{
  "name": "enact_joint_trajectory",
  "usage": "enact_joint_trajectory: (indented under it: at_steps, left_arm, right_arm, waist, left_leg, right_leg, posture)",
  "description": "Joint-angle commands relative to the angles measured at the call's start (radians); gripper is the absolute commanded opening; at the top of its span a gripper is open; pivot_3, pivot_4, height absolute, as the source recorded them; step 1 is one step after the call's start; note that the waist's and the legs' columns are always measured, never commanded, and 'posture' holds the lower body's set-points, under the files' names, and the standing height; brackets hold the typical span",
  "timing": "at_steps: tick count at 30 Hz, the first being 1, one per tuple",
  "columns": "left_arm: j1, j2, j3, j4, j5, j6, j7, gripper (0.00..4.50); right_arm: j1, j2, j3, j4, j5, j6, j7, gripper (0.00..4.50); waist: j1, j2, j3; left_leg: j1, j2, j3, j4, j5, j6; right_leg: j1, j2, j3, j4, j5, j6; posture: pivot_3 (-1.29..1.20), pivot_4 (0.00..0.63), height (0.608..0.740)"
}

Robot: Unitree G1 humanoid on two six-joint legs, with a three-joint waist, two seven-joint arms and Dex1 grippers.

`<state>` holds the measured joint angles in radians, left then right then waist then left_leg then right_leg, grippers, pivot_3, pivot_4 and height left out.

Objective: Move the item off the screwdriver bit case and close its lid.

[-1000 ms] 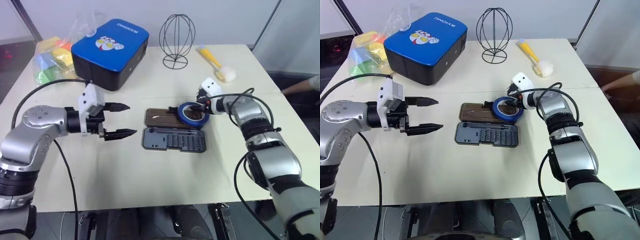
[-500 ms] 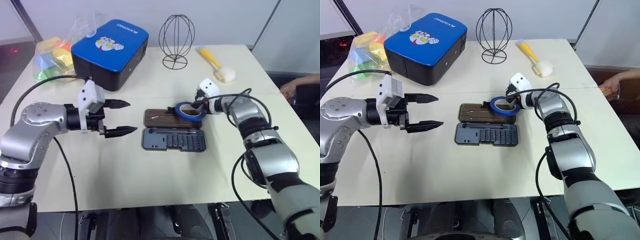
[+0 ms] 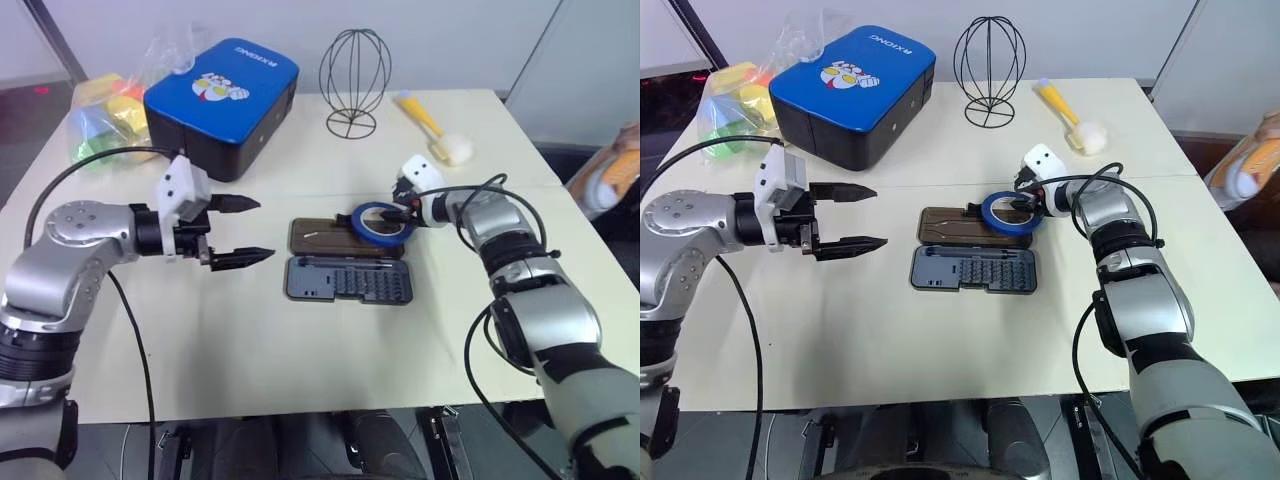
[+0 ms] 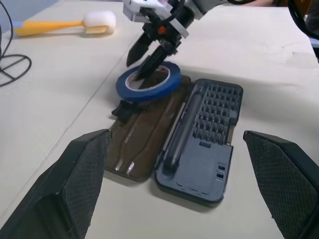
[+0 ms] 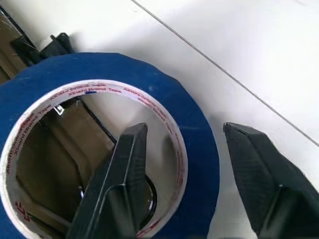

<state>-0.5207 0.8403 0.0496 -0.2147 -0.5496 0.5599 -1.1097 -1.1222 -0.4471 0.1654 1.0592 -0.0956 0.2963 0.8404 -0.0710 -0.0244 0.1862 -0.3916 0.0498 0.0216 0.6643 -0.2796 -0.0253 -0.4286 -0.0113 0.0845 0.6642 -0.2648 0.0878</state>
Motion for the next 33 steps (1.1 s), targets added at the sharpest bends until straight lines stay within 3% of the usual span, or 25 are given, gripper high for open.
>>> enact_joint_trajectory:
  at_steps: [1,16,19,22,32,33]
  left_arm:
    - [-0.021,0.003,0.005,-0.009,0.008,-0.019,-0.003,4.5]
    - [-0.02,0.014,0.016,-0.009,0.015,-0.021,-0.01,4.5]
    - [-0.025,0.013,0.014,-0.003,0.018,-0.023,-0.014,4.5]
    - [-0.026,0.011,0.013,0.0,0.02,-0.024,-0.017,4.5]
    - [-0.057,-0.008,-0.015,0.046,0.041,-0.053,-0.037,4.5]
    - [-0.063,-0.01,-0.018,0.053,0.043,-0.057,-0.041,4.5]
  right_arm:
    - [-0.015,0.001,0.004,0.048,-0.024,-0.012,-0.015,2.22]
    - [-0.014,0.019,0.067,0.15,-0.106,-0.063,0.005,2.22]
    - [-0.017,0.02,0.065,0.155,-0.111,-0.066,0.012,1.43]
    - [-0.02,0.02,0.059,0.154,-0.111,-0.066,0.022,0.09]
    - [-0.022,-0.011,0.025,0.089,-0.083,-0.024,0.068,0.04]
    - [-0.024,-0.01,0.027,0.09,-0.088,-0.023,0.058,0.3]
  waist:
    - [0.0,0.0,0.0]
    - [0.001,-0.001,-0.001]
    - [0.001,-0.001,-0.001]
    - [0.0,-0.002,-0.002]
    - [0.002,-0.002,-0.001]
    - [0.002,-0.002,-0.001]
  left_leg:
    - [0.0,0.0,0.0,0.0,0.0,0.0]
    - [0.0,0.0,0.0,0.0,0.0,0.0]
    - [0.0,0.0,0.0,0.0,0.0,0.0]
    - [0.001,0.0,0.0,0.0,0.0,0.0]
    - [0.001,0.0,-0.001,0.0,0.0,0.0]
    - [0.001,0.0,-0.001,0.0,0.0,0.0]
  right_leg:
    - [0.0,0.0,0.0,0.0,0.0,0.0]
    - [0.0,0.0,0.0,0.0,0.0,0.0]
    - [0.0,0.0,0.0,0.0,0.0,0.0]
    - [0.001,0.0,0.0,0.0,0.0,0.0]
    - [0.002,0.0,-0.001,0.0,0.0,0.0]
    - [0.002,0.0,-0.001,0.0,0.0,0.0]
  posture:
    - [0.0,0.15,0.737]
    - [0.0,0.15,0.737]
    - [0.0,0.15,0.737]
    - [0.0,0.15,0.737]
    - [0.0,0.15,0.737]
    - [0.0,0.15,0.737]
